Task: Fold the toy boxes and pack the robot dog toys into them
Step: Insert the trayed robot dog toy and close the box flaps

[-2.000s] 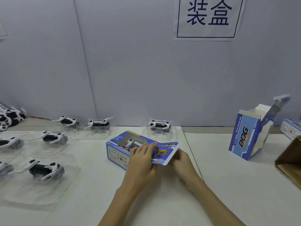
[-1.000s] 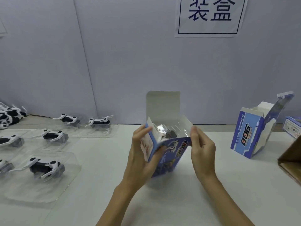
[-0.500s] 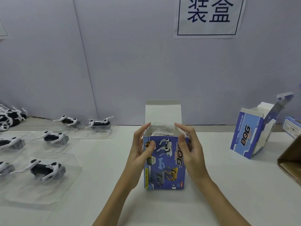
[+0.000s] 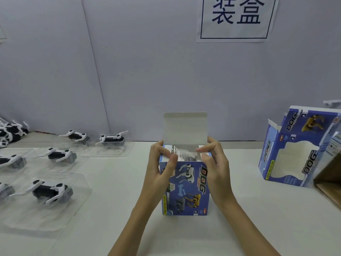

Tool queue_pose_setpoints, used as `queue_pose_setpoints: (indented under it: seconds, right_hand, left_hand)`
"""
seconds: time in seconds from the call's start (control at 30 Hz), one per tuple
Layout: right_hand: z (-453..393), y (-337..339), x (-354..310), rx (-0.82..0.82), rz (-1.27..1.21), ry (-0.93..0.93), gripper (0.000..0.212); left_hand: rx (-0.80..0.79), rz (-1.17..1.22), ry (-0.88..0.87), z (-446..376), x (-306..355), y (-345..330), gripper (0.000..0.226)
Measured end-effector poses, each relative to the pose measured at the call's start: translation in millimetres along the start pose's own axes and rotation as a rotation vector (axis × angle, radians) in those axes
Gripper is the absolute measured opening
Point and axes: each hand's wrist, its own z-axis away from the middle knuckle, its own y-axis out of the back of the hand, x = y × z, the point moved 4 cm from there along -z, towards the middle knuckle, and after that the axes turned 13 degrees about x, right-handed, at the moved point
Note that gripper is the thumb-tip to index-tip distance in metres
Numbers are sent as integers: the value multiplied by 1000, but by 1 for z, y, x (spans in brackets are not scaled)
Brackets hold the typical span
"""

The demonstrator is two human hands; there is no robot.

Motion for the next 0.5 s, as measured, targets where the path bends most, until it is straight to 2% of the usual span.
queue_pose_setpoints:
  seconds: [0.07, 0.17, 0.27, 0.33, 0.43, 0.5]
  right_hand:
    - [1, -2, -4, 12, -74, -19, 19]
    - [0, -1, -13, 21, -142, 18, 51]
    - [-2, 1, -13, 12, -125, 16, 66]
    - [-2, 1, -12, -5, -135, 6, 66]
    - [-4, 2, -8, -39, -145, -25, 53]
    - [-3, 3, -7, -37, -142, -18, 47]
  left_hand:
    - [1, 44, 24, 0, 1, 0, 32]
    - [-27, 166, 105, 0, 5, 0, 35]
    - [-42, 198, 196, 1, 4, 0, 51]
    - [-53, 245, 187, 0, 4, 0, 57]
    - [-70, 217, 140, -2, 5, 2, 83]
    - [-66, 189, 157, -2, 2, 4, 91]
